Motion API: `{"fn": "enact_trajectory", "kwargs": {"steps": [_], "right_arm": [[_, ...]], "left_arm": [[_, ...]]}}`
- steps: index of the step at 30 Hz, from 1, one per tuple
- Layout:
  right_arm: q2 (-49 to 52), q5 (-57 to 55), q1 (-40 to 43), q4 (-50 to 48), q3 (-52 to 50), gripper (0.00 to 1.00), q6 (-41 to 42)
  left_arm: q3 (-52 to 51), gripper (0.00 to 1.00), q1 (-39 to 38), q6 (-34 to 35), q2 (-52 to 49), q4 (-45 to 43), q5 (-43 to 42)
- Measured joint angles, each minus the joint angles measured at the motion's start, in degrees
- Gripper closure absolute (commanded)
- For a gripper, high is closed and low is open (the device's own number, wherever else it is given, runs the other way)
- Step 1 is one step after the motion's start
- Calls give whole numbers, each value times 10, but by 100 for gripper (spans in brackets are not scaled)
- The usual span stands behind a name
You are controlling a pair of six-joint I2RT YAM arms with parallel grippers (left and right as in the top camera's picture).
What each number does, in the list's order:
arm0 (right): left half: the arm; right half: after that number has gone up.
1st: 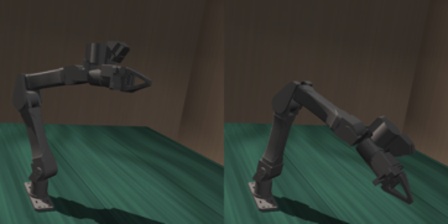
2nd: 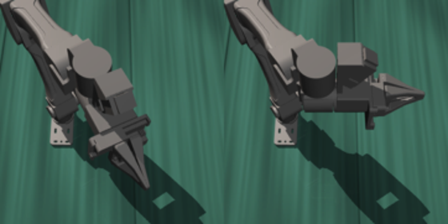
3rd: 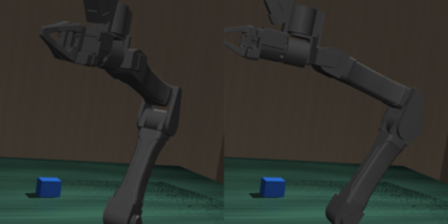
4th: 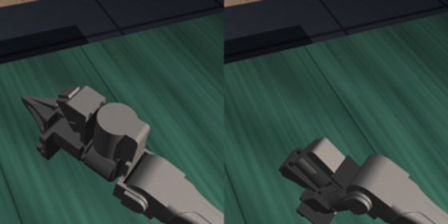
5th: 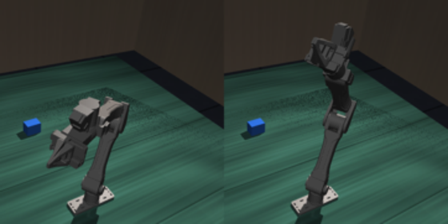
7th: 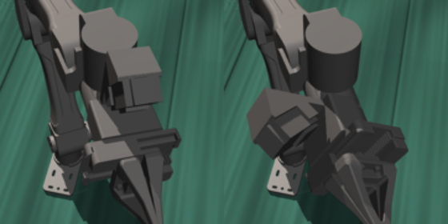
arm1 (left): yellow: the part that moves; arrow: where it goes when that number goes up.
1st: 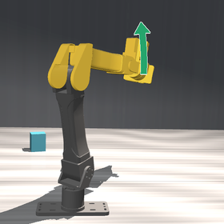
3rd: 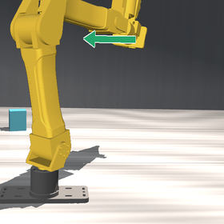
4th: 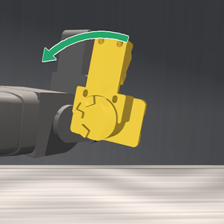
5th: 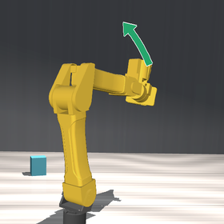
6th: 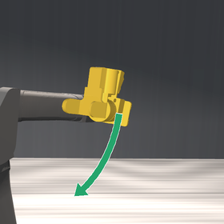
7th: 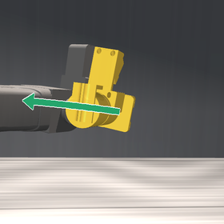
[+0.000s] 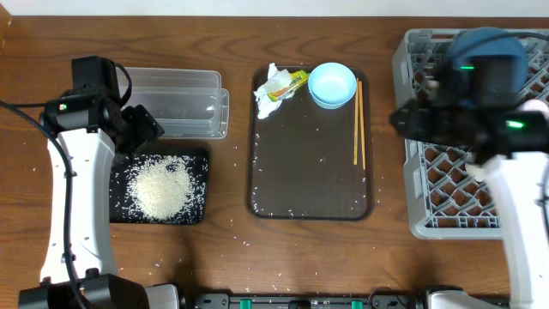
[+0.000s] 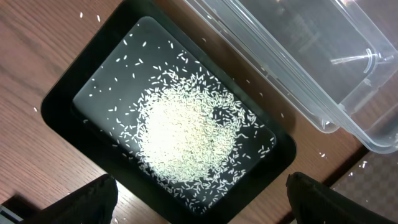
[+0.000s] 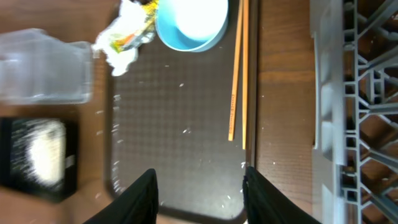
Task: Sort waste into correct bins and load items into the dishwasher rack
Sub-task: 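Move the right gripper to the chopsticks on the tray and grasp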
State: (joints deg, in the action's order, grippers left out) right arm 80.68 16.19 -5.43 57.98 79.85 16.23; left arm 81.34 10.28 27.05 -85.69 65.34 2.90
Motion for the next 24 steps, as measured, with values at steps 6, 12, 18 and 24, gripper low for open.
{"fn": "enact_trajectory", "kwargs": {"steps": [6, 12, 18, 24], "right_arm": [[101, -134, -103, -37, 0, 70, 70], [228, -179, -124, -85, 0, 71, 99], [304, -190, -127, -142, 0, 69, 104], [326, -198, -127, -195, 0, 72, 104]], "left_arm": [[0, 10, 0, 0, 0, 0, 0], [0, 10, 0, 0, 0, 0, 0], [0, 10, 0, 0, 0, 0, 0], [0, 10, 0, 0, 0, 0, 0]]}}
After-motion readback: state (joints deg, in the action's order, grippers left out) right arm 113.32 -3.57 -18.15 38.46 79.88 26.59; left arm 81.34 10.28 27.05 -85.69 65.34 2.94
